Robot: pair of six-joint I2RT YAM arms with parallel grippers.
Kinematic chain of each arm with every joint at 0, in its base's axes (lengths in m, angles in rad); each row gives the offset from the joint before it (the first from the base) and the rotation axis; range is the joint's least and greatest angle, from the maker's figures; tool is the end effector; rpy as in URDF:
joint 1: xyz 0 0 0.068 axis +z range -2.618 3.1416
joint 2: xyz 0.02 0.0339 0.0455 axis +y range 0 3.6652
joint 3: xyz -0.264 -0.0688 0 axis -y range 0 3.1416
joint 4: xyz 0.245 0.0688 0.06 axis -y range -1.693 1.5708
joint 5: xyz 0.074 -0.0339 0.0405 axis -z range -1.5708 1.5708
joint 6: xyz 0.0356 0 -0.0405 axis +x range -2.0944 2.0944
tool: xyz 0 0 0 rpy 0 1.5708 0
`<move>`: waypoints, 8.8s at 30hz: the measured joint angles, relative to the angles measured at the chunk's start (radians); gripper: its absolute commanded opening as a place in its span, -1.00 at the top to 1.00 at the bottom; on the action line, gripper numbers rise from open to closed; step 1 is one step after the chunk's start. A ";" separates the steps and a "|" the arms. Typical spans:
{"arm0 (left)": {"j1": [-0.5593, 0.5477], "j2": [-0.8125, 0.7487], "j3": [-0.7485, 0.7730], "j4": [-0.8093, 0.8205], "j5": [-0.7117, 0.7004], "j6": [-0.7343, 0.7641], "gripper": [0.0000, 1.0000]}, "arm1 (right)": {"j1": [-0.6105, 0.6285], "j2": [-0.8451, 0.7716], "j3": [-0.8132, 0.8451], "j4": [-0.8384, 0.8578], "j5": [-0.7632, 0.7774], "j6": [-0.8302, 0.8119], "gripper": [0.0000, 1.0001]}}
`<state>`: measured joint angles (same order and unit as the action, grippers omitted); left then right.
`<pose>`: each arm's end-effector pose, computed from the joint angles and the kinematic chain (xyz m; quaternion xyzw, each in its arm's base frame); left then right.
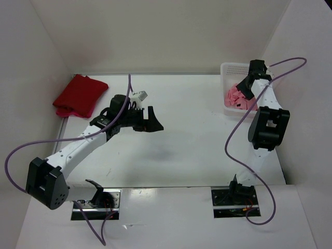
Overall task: Fold and stack the t-shirts
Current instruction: Grab crumpled tshirt from bin with the right arm, then move the tshirt to the center of the board, then flatten out the tshirt
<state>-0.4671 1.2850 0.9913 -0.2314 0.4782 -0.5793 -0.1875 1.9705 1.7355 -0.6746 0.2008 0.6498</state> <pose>0.2505 -0.1447 0.3004 0.0709 0.8471 -0.4201 0.3177 0.4328 -0.0893 0.2721 0.4123 0.8466 -0.0183 0.3361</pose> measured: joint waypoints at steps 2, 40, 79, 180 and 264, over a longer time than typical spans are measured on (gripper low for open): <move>0.000 0.000 0.000 0.004 -0.013 0.002 -0.99 | -0.007 0.042 0.025 0.012 0.016 0.041 -0.09; 0.029 -0.048 -0.037 -0.016 -0.072 -0.005 -0.79 | 0.023 -0.144 -0.167 0.213 0.105 0.290 1.00; 0.362 -0.122 -0.177 -0.101 -0.261 -0.098 -0.56 | 0.702 -0.756 -0.793 0.262 -0.436 0.226 0.71; 0.007 0.796 0.389 0.145 -0.262 -0.064 0.10 | 0.902 -0.414 -0.817 0.170 -0.315 0.241 0.03; 0.506 0.325 -0.121 0.168 -0.192 -0.211 -0.14 | 1.273 0.105 -0.248 0.117 0.018 0.097 0.12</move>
<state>0.0387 1.6100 0.8703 -0.0635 0.2863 -0.7898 1.0859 2.0758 1.4876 -0.5575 0.2192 0.7464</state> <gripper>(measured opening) 0.571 0.498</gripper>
